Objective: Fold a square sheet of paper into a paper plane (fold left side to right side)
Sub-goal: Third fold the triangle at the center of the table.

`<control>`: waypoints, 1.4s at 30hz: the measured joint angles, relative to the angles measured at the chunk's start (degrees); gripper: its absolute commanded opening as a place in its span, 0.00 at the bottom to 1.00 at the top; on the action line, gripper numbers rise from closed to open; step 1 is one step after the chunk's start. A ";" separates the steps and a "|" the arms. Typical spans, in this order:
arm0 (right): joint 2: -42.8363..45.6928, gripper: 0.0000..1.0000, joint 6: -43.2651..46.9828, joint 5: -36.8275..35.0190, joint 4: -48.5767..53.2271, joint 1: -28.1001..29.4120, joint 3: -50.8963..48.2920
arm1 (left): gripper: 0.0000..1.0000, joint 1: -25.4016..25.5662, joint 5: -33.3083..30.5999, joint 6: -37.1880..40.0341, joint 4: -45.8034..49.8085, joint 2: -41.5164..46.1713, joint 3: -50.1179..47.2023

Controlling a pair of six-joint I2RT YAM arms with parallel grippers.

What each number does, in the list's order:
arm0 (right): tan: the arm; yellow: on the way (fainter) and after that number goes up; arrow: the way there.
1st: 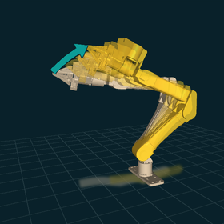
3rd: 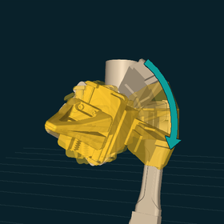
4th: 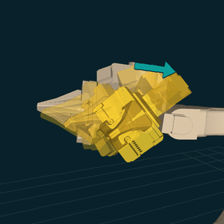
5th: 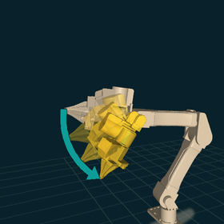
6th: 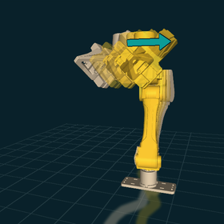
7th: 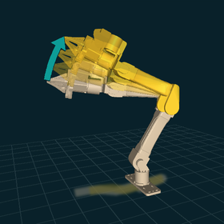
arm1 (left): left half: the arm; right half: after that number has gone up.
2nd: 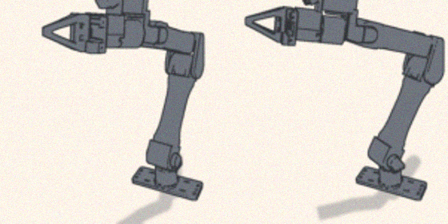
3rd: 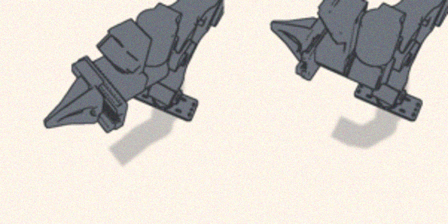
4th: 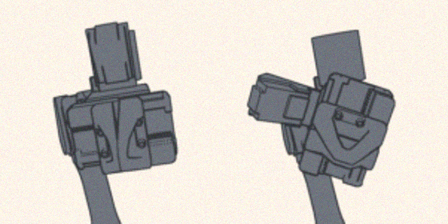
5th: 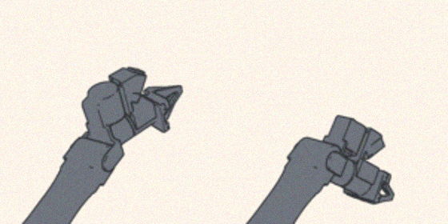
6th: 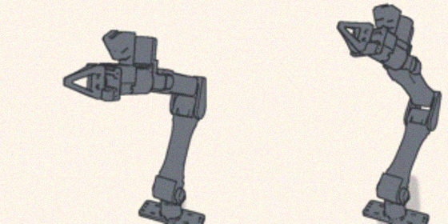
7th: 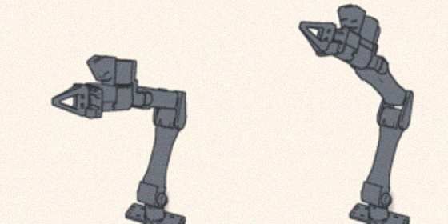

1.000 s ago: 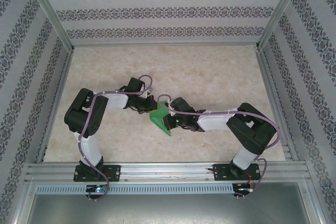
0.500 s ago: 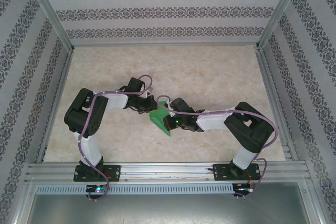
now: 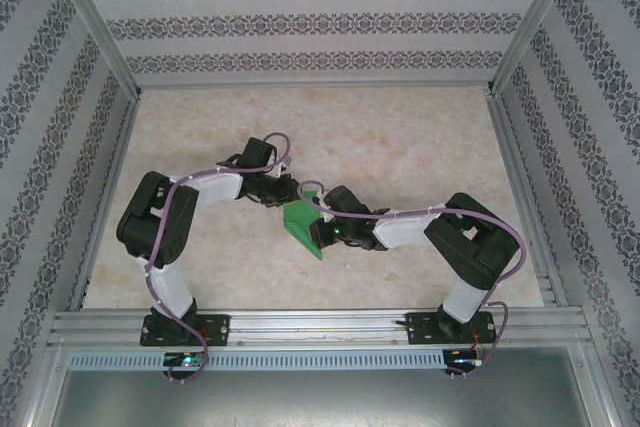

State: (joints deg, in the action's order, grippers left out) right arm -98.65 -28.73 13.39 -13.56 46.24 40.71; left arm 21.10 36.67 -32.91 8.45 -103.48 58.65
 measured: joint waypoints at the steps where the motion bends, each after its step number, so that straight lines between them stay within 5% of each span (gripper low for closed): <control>1: -0.02 0.02 -0.02 0.07 -0.02 0.00 0.00 | 0.16 -0.22 -0.13 0.09 0.09 1.44 -0.35; 11: -0.04 0.02 -0.02 0.22 -0.83 -0.02 -0.39 | 0.06 -0.92 3.93 -1.38 -3.80 14.19 -13.97; 21: -0.04 0.02 -0.02 0.66 -1.25 -0.39 -0.66 | 0.06 2.21 8.66 -6.32 -10.84 14.32 -19.91; 42: -0.09 0.03 0.02 0.68 -1.22 -0.39 -0.63 | 0.04 3.32 8.09 -8.09 -15.06 7.13 -19.91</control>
State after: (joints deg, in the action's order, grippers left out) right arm -98.74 -28.71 14.06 -14.79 45.84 40.07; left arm 24.43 44.75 -40.99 -6.61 -96.36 38.74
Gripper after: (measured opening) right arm 0.048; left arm 0.046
